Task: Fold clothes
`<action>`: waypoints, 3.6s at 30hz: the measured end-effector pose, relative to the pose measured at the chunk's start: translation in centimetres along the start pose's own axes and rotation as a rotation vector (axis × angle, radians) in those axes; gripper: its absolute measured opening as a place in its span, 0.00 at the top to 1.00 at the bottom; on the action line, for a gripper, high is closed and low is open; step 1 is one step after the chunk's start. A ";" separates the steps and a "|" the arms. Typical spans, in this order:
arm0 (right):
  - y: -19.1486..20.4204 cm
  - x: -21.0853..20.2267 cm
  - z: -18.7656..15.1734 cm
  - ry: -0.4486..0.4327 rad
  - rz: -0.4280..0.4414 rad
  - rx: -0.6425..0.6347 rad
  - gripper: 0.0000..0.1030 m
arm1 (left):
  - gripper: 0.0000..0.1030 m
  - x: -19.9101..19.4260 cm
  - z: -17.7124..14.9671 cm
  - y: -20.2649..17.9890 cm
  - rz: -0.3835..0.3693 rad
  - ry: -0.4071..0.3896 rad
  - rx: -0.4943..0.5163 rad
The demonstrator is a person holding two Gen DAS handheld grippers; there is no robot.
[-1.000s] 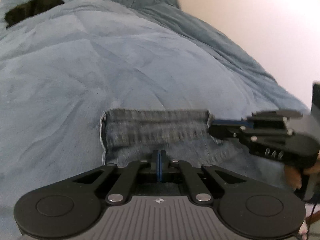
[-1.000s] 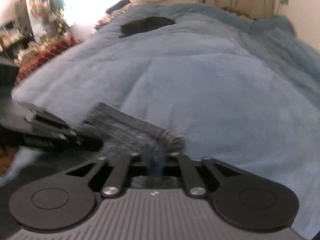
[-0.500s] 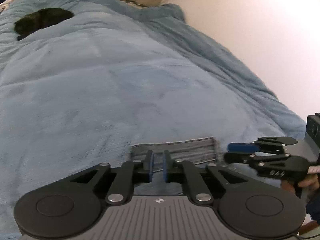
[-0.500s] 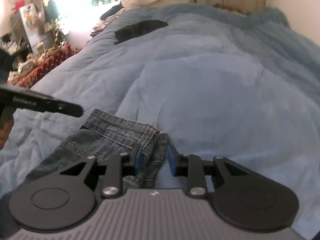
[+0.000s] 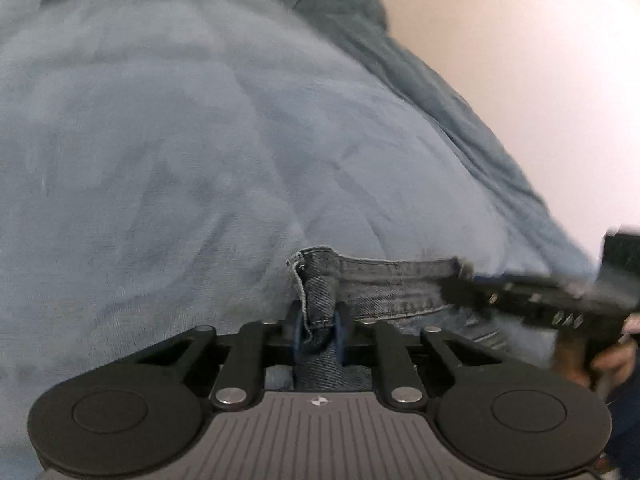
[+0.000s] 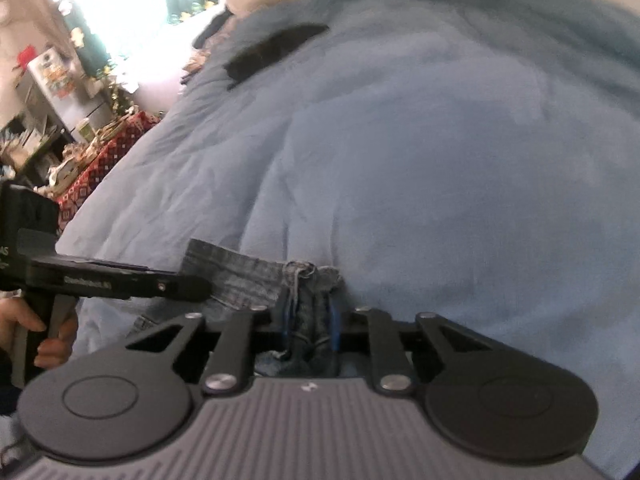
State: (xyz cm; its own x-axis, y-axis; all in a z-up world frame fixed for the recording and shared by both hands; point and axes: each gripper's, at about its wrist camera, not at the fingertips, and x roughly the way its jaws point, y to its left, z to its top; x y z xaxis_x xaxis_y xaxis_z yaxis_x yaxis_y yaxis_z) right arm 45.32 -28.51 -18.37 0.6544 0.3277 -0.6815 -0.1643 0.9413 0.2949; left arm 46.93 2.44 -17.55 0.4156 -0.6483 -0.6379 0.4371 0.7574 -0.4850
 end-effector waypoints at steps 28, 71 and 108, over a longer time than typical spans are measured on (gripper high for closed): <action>5.2 -8.3 -5.6 -0.006 -0.047 -0.167 0.81 | 0.98 -6.1 -6.6 -6.5 0.077 0.041 0.137; 10.3 -18.1 -15.0 -0.189 -0.049 -0.167 0.68 | 0.91 -15.3 -16.6 -12.3 0.189 -0.210 0.060; 10.5 -17.2 -27.1 -0.295 -0.345 -0.281 0.41 | 0.89 -6.0 -24.9 -13.3 0.348 -0.315 0.083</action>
State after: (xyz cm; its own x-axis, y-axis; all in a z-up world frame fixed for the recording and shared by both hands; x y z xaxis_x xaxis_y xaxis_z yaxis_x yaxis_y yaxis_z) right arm 12.29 -22.04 -21.69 0.8783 -0.0034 -0.4780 -0.0679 0.9890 -0.1317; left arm 18.76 -1.81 -22.13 0.7648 -0.3588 -0.5351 0.2861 0.9333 -0.2169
